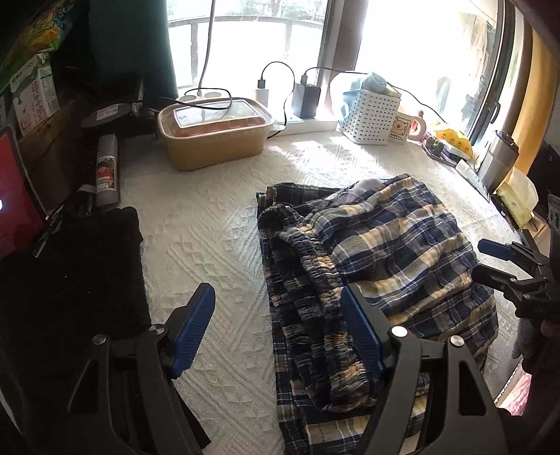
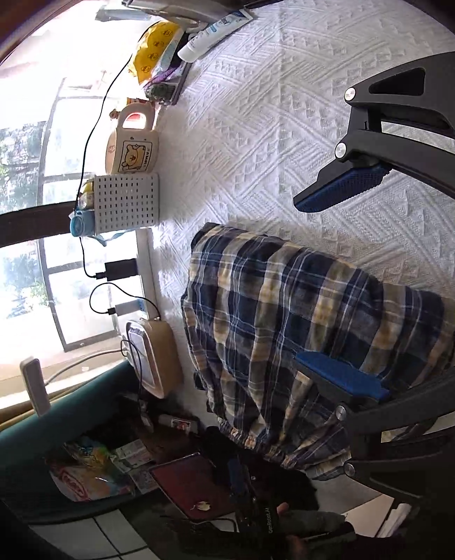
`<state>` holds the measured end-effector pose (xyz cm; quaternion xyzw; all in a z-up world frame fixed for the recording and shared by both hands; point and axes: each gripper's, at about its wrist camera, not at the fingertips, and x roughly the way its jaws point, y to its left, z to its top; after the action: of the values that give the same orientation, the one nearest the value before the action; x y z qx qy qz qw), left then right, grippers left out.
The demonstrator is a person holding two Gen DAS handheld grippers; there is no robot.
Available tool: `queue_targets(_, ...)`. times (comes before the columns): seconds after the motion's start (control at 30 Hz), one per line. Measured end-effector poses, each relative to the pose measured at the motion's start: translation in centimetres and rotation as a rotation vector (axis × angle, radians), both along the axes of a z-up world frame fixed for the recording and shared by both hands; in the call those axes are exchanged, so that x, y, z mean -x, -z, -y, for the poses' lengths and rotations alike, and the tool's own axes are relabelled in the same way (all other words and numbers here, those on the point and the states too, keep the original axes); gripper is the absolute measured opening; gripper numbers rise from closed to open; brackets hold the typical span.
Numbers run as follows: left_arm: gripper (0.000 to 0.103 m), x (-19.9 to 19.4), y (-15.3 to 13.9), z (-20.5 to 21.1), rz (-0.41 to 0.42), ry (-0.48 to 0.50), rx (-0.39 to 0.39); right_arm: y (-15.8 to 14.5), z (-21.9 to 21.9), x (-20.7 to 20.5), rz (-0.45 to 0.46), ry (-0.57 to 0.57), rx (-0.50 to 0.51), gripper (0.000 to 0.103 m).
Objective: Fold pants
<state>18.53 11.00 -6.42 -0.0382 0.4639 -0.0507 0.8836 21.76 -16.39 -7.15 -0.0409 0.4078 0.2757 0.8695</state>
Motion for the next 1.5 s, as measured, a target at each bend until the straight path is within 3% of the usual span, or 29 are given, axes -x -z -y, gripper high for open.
queue_targets(0.13,0.076,-0.7,2.1,-0.9,-0.06,-0.04,-0.054,2.3,-0.5,-0.4,-0.021,0.005,0.11,0.083)
queue_targets(0.23,0.076,-0.9,2.9,-2.6,-0.086,-0.114,-0.124,3.4,0.5,-0.3,-0.056,0.013,0.122,0.083)
queue_targets(0.37,0.075,-1.0,1.9,-4.5,-0.066,-0.135,-0.011,2.9,2.1,-0.4,-0.084,0.031,0.085,0.083)
queue_targets(0.6,0.076,-2.7,-1.8,-1.3,0.071,0.006,0.066,-0.3,2.5,-2.2,-0.04,0.053,0.006,0.083)
queue_targets(0.77,0.076,-4.9,-0.5,1.5,0.06,0.082,0.041,-1.8,1.6,-4.7,0.001,0.069,-0.011,0.083)
queue_targets(0.9,0.076,-7.2,1.9,1.4,-0.014,0.057,-0.007,-1.7,0.4,-6.5,0.015,0.058,0.012,0.083)
queue_targets(1.33,0.077,-10.5,4.6,0.1,-0.075,0.059,-0.01,2.7,-1.2,-13.6,-0.054,0.103,0.089,0.083)
queue_targets(1.5,0.078,-11.0,4.9,-0.3,-0.077,0.049,0.002,3.7,-1.6,-14.3,-0.046,0.102,0.111,0.084)
